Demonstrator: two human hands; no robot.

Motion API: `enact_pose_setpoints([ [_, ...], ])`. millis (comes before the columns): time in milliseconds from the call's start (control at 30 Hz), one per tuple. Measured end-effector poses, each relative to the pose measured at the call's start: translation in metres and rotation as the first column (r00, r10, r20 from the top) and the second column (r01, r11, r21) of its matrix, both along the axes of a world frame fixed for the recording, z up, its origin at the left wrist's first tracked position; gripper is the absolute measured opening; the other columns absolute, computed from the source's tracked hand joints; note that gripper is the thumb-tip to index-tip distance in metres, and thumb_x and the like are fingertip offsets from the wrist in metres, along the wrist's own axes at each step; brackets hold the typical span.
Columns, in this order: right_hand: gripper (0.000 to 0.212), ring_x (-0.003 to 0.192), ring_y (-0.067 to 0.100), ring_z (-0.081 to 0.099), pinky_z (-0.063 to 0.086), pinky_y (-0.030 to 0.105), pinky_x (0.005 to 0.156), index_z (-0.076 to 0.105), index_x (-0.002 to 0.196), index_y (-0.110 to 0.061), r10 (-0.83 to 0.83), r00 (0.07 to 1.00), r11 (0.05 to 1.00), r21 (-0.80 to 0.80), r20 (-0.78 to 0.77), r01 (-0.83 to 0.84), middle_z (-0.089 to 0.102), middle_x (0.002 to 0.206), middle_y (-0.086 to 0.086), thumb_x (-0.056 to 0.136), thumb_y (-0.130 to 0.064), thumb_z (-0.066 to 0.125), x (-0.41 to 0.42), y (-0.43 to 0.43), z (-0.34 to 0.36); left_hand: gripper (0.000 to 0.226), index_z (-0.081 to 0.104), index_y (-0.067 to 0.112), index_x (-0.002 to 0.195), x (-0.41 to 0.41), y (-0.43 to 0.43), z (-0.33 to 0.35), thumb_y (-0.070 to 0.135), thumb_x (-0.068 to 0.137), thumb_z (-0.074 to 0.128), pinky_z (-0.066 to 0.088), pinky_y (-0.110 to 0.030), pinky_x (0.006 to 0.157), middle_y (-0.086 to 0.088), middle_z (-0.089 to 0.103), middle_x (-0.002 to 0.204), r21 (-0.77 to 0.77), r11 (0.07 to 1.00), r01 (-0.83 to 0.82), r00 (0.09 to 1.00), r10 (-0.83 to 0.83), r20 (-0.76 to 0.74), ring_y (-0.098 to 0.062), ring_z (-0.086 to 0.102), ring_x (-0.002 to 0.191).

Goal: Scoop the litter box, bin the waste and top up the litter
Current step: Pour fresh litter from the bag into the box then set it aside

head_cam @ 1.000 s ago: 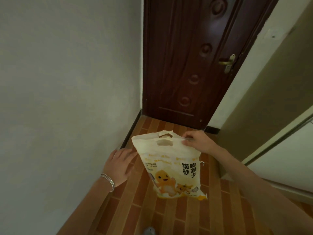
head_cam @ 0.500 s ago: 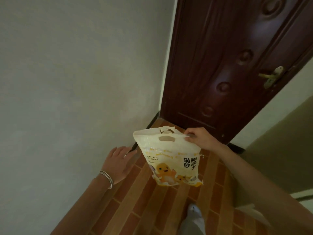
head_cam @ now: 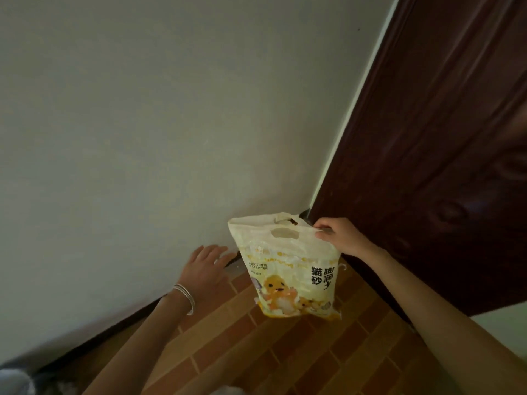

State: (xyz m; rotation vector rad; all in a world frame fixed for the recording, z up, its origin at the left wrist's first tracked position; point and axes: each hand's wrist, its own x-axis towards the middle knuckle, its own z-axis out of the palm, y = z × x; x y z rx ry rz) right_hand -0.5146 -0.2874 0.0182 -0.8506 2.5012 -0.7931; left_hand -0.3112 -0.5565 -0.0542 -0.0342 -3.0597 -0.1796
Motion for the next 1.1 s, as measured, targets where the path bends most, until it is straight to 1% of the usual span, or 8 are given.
enact_pose_setpoints([
  [100,0.011,0.086,0.012,0.061,0.042,0.018,0.071,0.067,0.094,-0.007,0.057,0.998,0.998,0.022,0.005,-0.057,0.065,0.089,0.000,0.086,-0.008,0.059,-0.036,0.004,-0.010,0.048,0.054,0.024,0.114,-0.015,0.014,-0.003,0.042,0.070,0.059,0.052,-0.046,0.081,-0.003,0.068,0.105,-0.033,0.999,-0.041,0.999,0.041,-0.014,-0.026,0.066,0.094],
  [200,0.013,0.089,0.014,0.061,0.042,0.018,0.070,0.067,0.096,-0.007,0.105,0.994,0.993,0.059,0.021,-0.106,0.066,0.092,0.002,0.087,-0.008,0.058,-0.069,0.001,-0.022,0.076,0.051,0.023,0.114,-0.030,0.022,-0.011,0.037,0.048,0.085,0.052,-0.047,0.080,-0.003,0.068,0.105,-0.028,0.995,-0.091,0.995,0.092,0.023,-0.026,0.066,0.094],
  [333,0.017,0.095,0.016,0.061,0.044,0.025,0.081,0.066,0.103,-0.007,0.151,0.988,0.983,0.098,0.031,-0.154,0.067,0.101,0.005,0.088,-0.009,0.058,-0.115,-0.018,-0.037,0.080,0.045,0.025,0.117,-0.058,0.026,-0.025,0.036,0.049,0.085,0.052,-0.047,0.082,-0.003,0.067,0.107,-0.002,0.991,-0.135,0.990,0.135,0.038,-0.026,0.065,0.096],
  [533,0.015,0.095,0.017,0.059,0.040,0.025,0.079,0.065,0.101,-0.005,0.166,0.982,0.980,0.094,0.086,-0.174,0.065,0.102,0.008,0.087,-0.007,0.059,-0.165,-0.057,-0.058,0.065,0.062,0.021,0.113,-0.097,0.008,-0.053,0.036,0.053,0.083,0.051,-0.048,0.084,-0.004,0.066,0.109,-0.018,0.975,-0.222,0.972,0.223,0.076,-0.027,0.064,0.098],
  [633,0.017,0.099,0.017,0.058,0.039,0.022,0.081,0.064,0.104,-0.003,0.202,0.973,0.971,0.109,0.115,-0.215,0.064,0.106,0.009,0.088,-0.007,0.058,-0.186,-0.081,-0.073,0.058,0.062,0.021,0.114,-0.112,-0.005,-0.062,0.037,0.060,0.077,0.050,-0.048,0.085,-0.005,0.065,0.110,-0.005,0.962,-0.273,0.960,0.273,0.065,-0.028,0.063,0.099],
  [800,0.019,0.100,0.018,0.057,0.035,0.015,0.075,0.063,0.106,-0.001,0.255,0.955,0.955,0.118,0.149,-0.273,0.063,0.108,0.010,0.089,-0.009,0.057,-0.213,-0.122,-0.106,0.060,0.062,0.020,0.115,-0.132,-0.025,-0.079,0.033,0.059,0.080,0.049,-0.047,0.087,-0.005,0.065,0.111,0.027,0.939,-0.344,0.937,0.341,0.079,-0.028,0.062,0.101],
  [1000,0.021,0.097,0.015,0.056,0.037,0.021,0.080,0.062,0.107,-0.001,0.305,0.928,0.937,0.106,0.216,-0.332,0.063,0.107,0.010,0.089,-0.009,0.057,-0.238,-0.162,-0.161,0.053,0.063,0.021,0.115,-0.144,-0.037,-0.116,0.039,0.065,0.071,0.049,-0.044,0.086,-0.004,0.065,0.111,0.021,0.929,-0.369,0.927,0.366,0.083,-0.027,0.062,0.100],
  [1100,0.020,0.098,0.017,0.056,0.036,0.020,0.078,0.062,0.107,-0.001,0.345,0.912,0.921,0.107,0.224,-0.375,0.063,0.107,0.010,0.089,-0.009,0.058,-0.253,-0.177,-0.204,0.056,0.063,0.023,0.116,-0.148,-0.042,-0.148,0.038,0.064,0.077,0.049,-0.042,0.087,-0.003,0.064,0.113,0.017,0.908,-0.418,0.906,0.416,0.082,-0.025,0.062,0.101],
])
